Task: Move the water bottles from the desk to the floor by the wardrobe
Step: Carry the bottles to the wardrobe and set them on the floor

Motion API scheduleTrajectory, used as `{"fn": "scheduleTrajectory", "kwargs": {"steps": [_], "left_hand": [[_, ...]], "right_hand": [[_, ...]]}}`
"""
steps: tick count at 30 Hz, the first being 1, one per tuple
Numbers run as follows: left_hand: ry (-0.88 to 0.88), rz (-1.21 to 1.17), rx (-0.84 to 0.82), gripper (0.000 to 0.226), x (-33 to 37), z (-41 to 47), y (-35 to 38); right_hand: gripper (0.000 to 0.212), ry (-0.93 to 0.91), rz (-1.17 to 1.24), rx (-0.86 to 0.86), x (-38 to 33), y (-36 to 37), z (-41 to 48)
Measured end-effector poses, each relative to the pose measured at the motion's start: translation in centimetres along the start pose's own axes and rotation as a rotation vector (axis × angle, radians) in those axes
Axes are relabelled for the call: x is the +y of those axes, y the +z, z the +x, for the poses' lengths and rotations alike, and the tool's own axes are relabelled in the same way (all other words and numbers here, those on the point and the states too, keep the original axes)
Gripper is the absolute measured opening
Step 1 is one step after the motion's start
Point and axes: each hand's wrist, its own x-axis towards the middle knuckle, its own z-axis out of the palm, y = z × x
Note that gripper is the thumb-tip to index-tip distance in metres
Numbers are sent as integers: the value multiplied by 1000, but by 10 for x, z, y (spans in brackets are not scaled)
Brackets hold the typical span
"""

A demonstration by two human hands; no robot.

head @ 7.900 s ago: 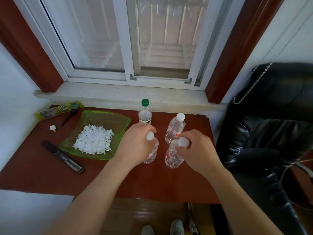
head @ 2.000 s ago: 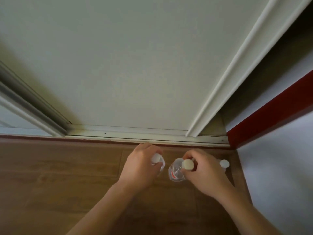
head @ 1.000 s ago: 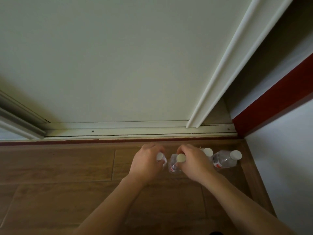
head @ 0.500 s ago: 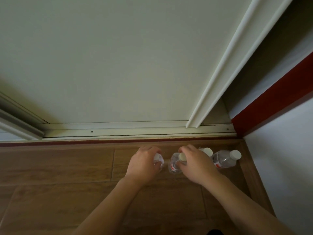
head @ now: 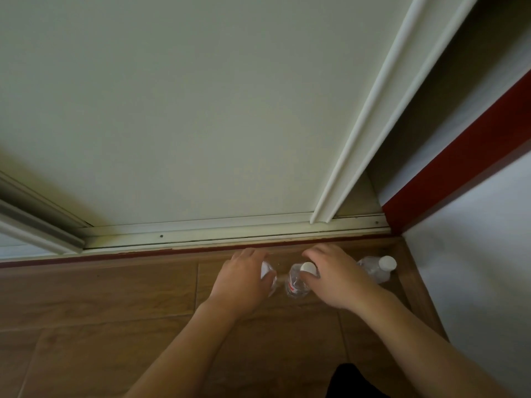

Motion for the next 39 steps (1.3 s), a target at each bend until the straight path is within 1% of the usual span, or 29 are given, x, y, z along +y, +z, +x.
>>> {"fn": "scheduleTrajectory", "kwargs": {"steps": [5, 7, 16, 21, 29, 34, 39], "left_hand": [[4, 49, -101, 40, 21, -22, -56], [16, 57, -113, 41, 38, -35, -86], [17, 73, -139, 43, 134, -108, -261], [-17, 92, -30, 42, 192, -150, -363], [-28, 115, 25, 49, 269, -214, -497], [-27, 105, 107, 50, 307, -255, -548], [-26, 92, 200, 49, 331, -288, -577]], "right_hand": [[52, 31, -9, -31, -20, -56, -36], [53, 52, 1, -41, -30, -86, -55], [56, 121, -16, -33, -84, -244, -156], [55, 146, -19, 6, -118, -344, -218], [59, 208, -41, 87, -158, -472, -306], [61, 231, -22, 141, -178, -523, -354], [61, 232, 19, 217, -199, -551, -395]]}}
